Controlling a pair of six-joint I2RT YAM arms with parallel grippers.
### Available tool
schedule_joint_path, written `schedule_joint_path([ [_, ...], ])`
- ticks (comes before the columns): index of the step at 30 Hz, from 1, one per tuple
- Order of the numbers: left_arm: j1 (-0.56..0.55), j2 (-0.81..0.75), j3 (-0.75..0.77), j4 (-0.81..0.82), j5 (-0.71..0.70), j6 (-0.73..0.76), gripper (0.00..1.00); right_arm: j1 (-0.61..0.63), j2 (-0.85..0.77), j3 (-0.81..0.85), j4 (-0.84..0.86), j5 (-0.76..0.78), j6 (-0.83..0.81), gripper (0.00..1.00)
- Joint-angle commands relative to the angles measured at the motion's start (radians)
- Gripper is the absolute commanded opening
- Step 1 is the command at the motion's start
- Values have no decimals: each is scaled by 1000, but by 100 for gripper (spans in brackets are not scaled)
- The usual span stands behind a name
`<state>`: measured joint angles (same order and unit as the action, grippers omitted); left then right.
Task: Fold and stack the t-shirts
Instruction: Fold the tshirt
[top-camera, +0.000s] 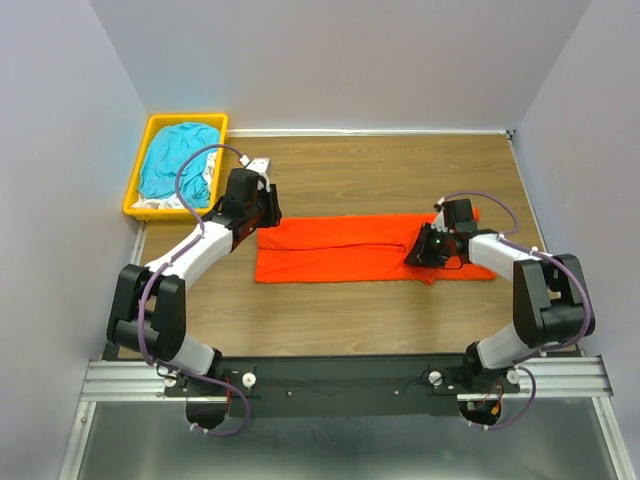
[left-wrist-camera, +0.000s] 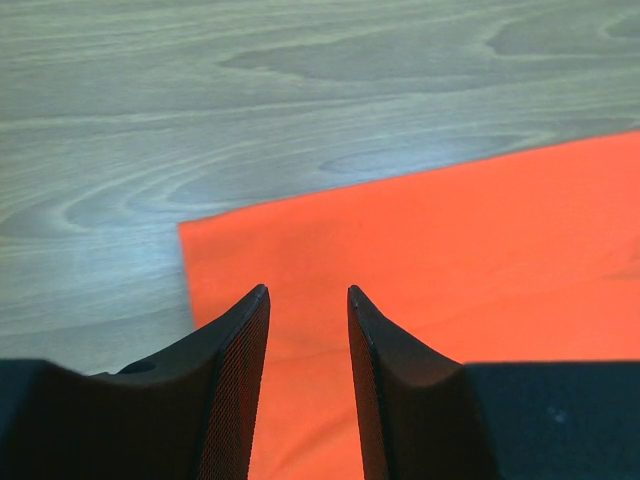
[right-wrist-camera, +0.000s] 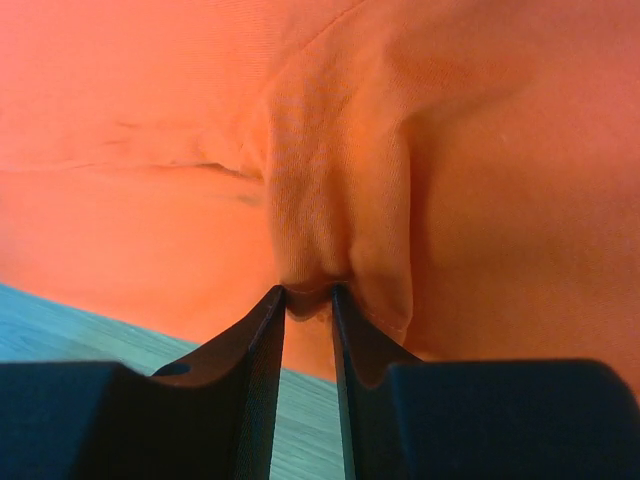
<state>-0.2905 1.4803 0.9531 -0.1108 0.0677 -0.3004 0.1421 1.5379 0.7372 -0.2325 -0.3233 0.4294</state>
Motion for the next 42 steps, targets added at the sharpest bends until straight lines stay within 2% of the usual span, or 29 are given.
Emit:
schedule_joint_path([
  [1, -29, 38, 7, 14, 30, -2, 45, 20, -10, -6, -27, -28, 12, 33],
  [3, -29, 55, 19, 16, 32, -3, 45, 19, -51, 7, -62, 3, 19, 34],
  [4, -29, 73, 29, 16, 29, -3, 45, 20, -97, 22, -79, 63, 25, 38],
  [10, -29, 161, 61, 13, 3, 0, 45, 19, -223, 38, -240, 300, 101, 47],
  [14, -26, 207, 73, 14, -19, -14, 45, 14, -292, 11, -315, 389, 179, 49],
  [20, 28, 308, 92, 2, -19, -32, 45, 4, -315, -65, -332, 330, 261, 45],
  [26, 53, 330, 93, -4, -19, -29, 45, 4, -300, -125, -237, 247, 322, 42],
  [33, 82, 333, 85, -3, -12, -29, 45, 4, -289, -194, -140, 244, 382, 39],
  [42, 90, 327, 79, -4, -17, -28, 45, -2, -344, -228, -107, 280, 410, 38],
])
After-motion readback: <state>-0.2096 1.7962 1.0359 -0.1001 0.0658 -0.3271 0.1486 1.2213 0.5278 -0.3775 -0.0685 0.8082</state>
